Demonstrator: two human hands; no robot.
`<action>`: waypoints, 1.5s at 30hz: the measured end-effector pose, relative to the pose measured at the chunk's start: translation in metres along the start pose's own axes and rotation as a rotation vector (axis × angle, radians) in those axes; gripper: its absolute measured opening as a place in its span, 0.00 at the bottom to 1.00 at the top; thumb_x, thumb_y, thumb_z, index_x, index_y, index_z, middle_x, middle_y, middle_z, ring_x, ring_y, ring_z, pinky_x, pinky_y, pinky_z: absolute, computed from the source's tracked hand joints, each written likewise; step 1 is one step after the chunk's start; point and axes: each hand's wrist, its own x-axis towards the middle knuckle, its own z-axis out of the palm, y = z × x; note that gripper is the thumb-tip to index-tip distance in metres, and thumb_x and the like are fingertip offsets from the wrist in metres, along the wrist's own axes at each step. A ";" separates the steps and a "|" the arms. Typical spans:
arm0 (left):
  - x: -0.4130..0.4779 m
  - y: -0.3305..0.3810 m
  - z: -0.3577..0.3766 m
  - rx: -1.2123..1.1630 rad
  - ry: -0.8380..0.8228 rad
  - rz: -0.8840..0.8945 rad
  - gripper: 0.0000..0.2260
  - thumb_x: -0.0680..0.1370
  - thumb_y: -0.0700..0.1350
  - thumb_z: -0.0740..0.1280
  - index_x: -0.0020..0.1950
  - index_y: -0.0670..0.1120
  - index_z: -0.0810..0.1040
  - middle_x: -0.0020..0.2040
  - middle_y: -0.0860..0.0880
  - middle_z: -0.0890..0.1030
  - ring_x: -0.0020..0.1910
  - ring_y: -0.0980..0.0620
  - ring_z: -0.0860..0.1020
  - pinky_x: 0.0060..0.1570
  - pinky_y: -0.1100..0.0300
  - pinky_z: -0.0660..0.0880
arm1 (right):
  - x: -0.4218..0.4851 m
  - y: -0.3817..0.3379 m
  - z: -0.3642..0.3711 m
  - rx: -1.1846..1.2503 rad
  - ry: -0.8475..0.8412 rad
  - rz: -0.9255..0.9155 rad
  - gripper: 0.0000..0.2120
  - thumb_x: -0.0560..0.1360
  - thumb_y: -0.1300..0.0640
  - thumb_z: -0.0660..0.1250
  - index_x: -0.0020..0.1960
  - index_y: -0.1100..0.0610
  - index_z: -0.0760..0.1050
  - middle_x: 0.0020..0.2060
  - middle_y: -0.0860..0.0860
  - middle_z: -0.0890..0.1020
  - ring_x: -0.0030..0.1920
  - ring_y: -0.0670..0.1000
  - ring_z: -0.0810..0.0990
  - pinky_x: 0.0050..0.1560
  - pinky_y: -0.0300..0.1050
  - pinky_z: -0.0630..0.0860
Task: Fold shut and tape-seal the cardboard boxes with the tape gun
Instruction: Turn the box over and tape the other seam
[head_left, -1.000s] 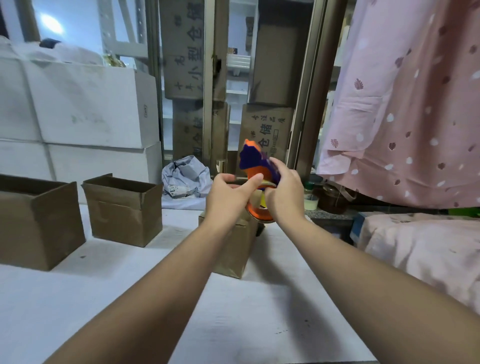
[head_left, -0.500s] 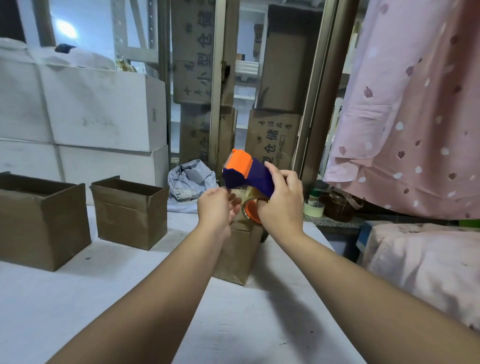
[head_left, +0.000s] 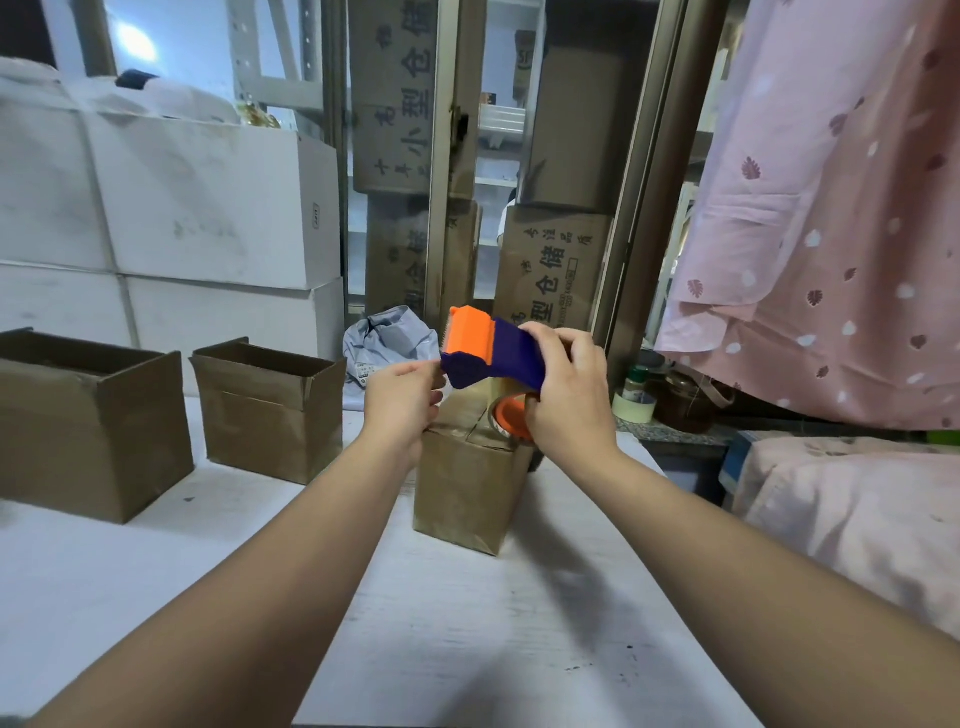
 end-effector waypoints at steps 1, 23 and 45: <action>0.000 0.001 0.000 -0.026 -0.003 -0.023 0.08 0.76 0.37 0.64 0.38 0.44 0.76 0.34 0.48 0.75 0.30 0.55 0.68 0.33 0.63 0.65 | 0.001 0.001 0.000 -0.014 -0.020 -0.005 0.30 0.69 0.68 0.64 0.69 0.52 0.67 0.60 0.54 0.71 0.60 0.56 0.67 0.60 0.50 0.69; 0.035 -0.029 -0.006 0.739 0.053 0.311 0.14 0.80 0.51 0.62 0.44 0.43 0.81 0.39 0.46 0.81 0.43 0.48 0.78 0.41 0.57 0.69 | 0.001 0.012 -0.006 0.300 -0.131 0.312 0.28 0.68 0.66 0.68 0.66 0.52 0.67 0.56 0.50 0.72 0.52 0.50 0.70 0.49 0.40 0.67; 0.037 -0.012 -0.029 0.389 -0.180 0.087 0.11 0.81 0.42 0.60 0.41 0.42 0.76 0.42 0.44 0.79 0.42 0.51 0.79 0.49 0.57 0.76 | 0.007 -0.014 -0.008 0.617 -0.274 0.720 0.20 0.66 0.63 0.69 0.54 0.51 0.67 0.44 0.50 0.75 0.43 0.54 0.75 0.40 0.48 0.75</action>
